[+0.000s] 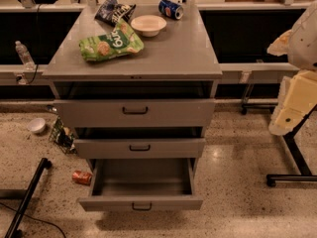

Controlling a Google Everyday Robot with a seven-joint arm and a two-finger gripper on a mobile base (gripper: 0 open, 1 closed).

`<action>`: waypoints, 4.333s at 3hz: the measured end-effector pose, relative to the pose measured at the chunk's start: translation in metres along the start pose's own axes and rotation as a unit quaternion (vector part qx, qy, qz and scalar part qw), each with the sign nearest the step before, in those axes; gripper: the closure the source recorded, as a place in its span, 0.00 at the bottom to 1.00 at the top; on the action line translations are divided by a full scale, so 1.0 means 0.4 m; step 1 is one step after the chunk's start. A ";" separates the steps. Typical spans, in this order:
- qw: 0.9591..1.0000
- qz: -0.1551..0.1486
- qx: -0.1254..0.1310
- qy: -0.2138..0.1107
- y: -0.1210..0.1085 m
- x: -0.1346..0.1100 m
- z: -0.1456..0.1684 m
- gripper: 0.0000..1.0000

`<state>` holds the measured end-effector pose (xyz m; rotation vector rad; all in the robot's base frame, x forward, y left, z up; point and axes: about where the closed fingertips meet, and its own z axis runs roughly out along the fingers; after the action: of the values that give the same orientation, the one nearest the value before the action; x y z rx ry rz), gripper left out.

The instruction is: Place green rice chip bag into bottom drawer

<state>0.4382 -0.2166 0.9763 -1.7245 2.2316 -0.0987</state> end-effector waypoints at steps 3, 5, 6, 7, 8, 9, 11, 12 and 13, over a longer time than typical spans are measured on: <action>0.997 -0.056 -0.025 -0.047 -0.113 -0.155 0.136 0.00; 0.994 -0.058 0.000 -0.089 -0.168 -0.212 0.147 0.00; 0.985 -0.089 0.015 -0.148 -0.274 -0.340 0.196 0.00; 0.974 -0.102 0.037 -0.201 -0.458 -0.525 0.356 0.00; 0.970 -0.087 0.029 -0.224 -0.573 -0.626 0.533 0.00; 0.970 -0.088 0.029 -0.226 -0.570 -0.633 0.531 0.00; 0.955 -0.091 0.016 -0.281 -0.559 -0.787 0.528 0.00; 0.944 -0.091 0.009 -0.316 -0.575 -0.872 0.558 0.00; 0.934 -0.092 0.013 -0.344 -0.606 -0.955 0.597 0.00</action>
Offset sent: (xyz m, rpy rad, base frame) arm 0.0775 0.0474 -0.0153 0.0770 -0.0236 0.1302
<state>0.8177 0.1149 0.8887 -1.6160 1.5489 0.3762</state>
